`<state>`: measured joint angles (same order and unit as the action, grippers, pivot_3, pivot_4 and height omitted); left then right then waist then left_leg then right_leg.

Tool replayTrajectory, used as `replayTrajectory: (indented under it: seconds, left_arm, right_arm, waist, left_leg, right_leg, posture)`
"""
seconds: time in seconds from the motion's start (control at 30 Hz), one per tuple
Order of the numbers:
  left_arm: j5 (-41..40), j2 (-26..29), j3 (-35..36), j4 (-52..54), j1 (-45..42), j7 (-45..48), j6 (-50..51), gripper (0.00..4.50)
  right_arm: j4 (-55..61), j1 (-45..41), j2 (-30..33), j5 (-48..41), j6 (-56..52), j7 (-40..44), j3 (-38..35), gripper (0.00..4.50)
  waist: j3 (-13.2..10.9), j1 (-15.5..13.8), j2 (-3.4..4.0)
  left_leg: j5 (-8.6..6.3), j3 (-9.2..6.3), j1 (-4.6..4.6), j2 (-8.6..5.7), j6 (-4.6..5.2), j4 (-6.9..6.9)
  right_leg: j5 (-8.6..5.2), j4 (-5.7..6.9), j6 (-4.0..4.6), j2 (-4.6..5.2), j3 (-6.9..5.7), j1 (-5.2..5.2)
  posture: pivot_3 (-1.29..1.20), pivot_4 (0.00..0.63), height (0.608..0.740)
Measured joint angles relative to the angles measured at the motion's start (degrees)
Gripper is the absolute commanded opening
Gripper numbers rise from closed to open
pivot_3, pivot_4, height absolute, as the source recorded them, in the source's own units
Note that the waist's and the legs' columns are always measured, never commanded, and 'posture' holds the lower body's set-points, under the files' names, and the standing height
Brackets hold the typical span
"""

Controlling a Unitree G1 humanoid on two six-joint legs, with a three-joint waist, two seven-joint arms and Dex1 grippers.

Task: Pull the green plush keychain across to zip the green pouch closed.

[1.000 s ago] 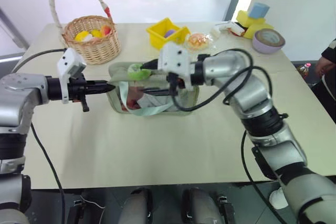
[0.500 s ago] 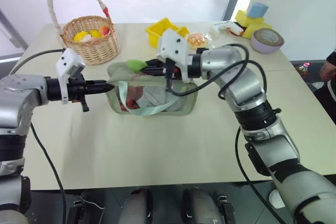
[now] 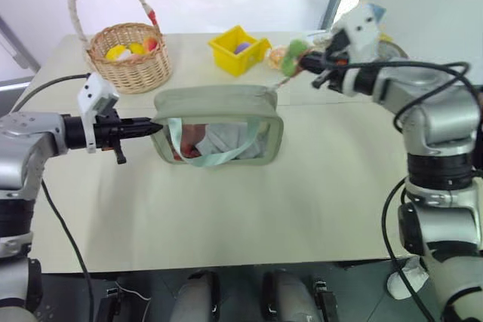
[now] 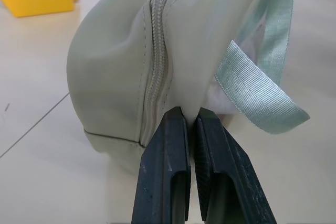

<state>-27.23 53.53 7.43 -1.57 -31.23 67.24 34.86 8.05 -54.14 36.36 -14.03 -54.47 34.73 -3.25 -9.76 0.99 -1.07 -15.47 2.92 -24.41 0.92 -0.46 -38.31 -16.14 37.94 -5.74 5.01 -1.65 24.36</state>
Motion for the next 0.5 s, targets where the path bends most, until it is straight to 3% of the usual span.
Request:
replayTrajectory:
  seconds: [0.2, 0.4, 0.5]
  left_arm:
    - [-0.9, -0.7, -0.8, 0.6, 0.0, -0.2, 0.8, 0.0]
    - [-0.7, -1.0, -1.7, 0.4, -1.0, -0.7, 0.9, 0.0]
    - [-0.8, -1.3, -1.9, 0.6, -1.0, -0.9, 0.9, 0.0]
  right_arm:
    - [5.3, 10.6, 0.1, 2.9, -2.5, -7.8, 0.3, 0.01]
    - [3.8, 20.3, -12.3, 4.3, -0.8, -14.5, 4.9, 0.01]
    - [2.9, 22.4, -13.3, 6.0, 2.7, -14.9, 9.5, 0.01]
  waist:
    - [0.0, -0.2, -0.06]
    - [0.1, 0.2, 0.02]
    - [0.1, 0.0, -0.01]
  left_leg:
    - [-0.04, 0.02, 0.0, -0.02, 0.08, -0.01]
    - [-0.01, 0.04, 0.05, -0.01, 0.02, 0.03]
    - [-0.01, 0.0, 0.04, -0.03, 0.02, 0.01]
  right_leg:
    - [0.0, -0.02, 0.0, 0.03, 0.02, -0.03]
    - [0.0, 0.0, 0.0, -0.04, 0.06, -0.01]
    - [0.0, 0.0, 0.0, -0.01, 0.06, -0.04]
  posture:
    - [0.0, 0.15, 0.739]
    - [0.0, 0.15, 0.739]
    - [0.0, 0.15, 0.739]
